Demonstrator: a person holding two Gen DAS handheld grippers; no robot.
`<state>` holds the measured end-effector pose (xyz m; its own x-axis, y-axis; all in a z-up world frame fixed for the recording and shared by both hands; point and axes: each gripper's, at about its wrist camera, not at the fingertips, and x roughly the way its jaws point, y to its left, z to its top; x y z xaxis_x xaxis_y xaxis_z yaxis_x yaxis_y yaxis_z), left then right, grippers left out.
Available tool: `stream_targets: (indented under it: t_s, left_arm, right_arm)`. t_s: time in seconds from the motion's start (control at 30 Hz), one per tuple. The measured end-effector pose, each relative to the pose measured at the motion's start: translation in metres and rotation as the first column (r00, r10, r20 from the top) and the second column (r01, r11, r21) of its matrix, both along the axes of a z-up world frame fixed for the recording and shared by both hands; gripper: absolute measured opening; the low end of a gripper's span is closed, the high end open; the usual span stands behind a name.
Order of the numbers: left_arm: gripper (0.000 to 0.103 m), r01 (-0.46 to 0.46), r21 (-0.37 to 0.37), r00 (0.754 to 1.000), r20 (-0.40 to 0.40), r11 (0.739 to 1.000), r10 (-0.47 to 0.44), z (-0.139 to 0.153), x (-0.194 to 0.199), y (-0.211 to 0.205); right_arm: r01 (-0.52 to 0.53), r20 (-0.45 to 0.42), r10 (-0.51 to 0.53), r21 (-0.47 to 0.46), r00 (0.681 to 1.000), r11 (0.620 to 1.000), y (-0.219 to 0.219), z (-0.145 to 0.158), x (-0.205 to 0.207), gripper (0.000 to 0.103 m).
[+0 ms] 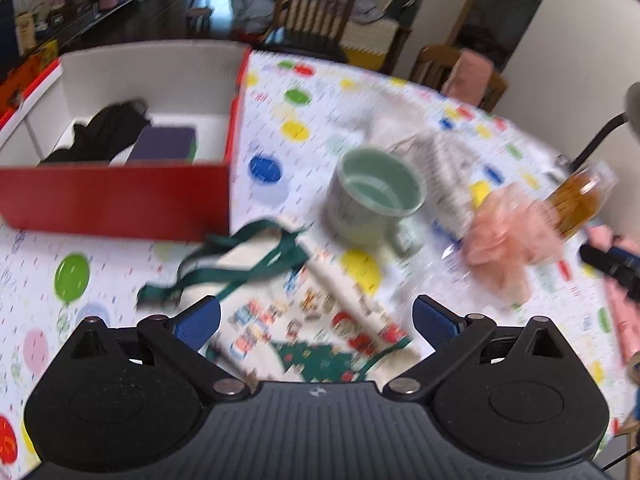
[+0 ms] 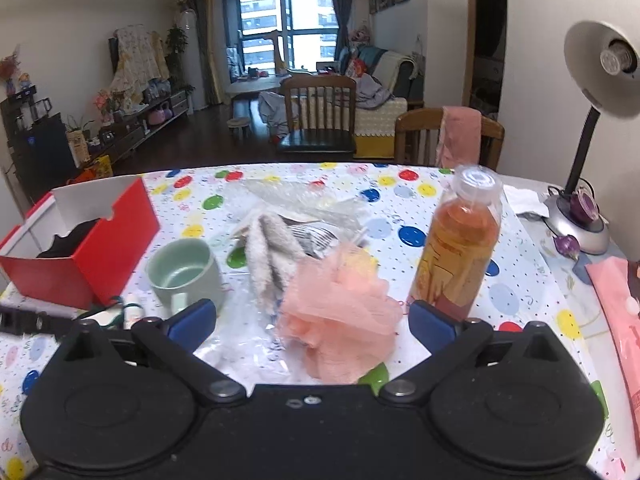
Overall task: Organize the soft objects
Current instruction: 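Grasp the Christmas cloth bag with the left gripper while the right gripper grasps the pink bath puff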
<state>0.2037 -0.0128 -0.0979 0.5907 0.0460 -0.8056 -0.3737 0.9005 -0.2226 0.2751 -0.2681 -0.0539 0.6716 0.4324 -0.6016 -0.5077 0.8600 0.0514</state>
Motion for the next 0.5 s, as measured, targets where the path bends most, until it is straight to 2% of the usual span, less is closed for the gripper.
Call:
stream_targets:
  t_s: [0.13,0.4,0.5]
  left_arm:
    - [0.103,-0.03,0.037,0.998,-0.058,0.999,0.032,-0.019,0.003,-0.008]
    - [0.103,-0.145,-0.051,0.978,-0.161,0.988,0.135,-0.054,0.009,0.001]
    - [0.103,-0.18,-0.062,0.968,-0.188,0.982,0.165,-0.063,0.011,0.003]
  right_arm:
    - [0.018,-0.025,-0.019,-0.007,1.0,1.0,0.002,-0.011,0.017,0.103]
    - [0.059,-0.046,-0.061,-0.035,0.997,0.998,0.015,-0.028,0.049,0.102]
    - [0.064,-0.04,-0.066,-0.063,0.997,0.996,0.021,-0.035,0.06,0.102]
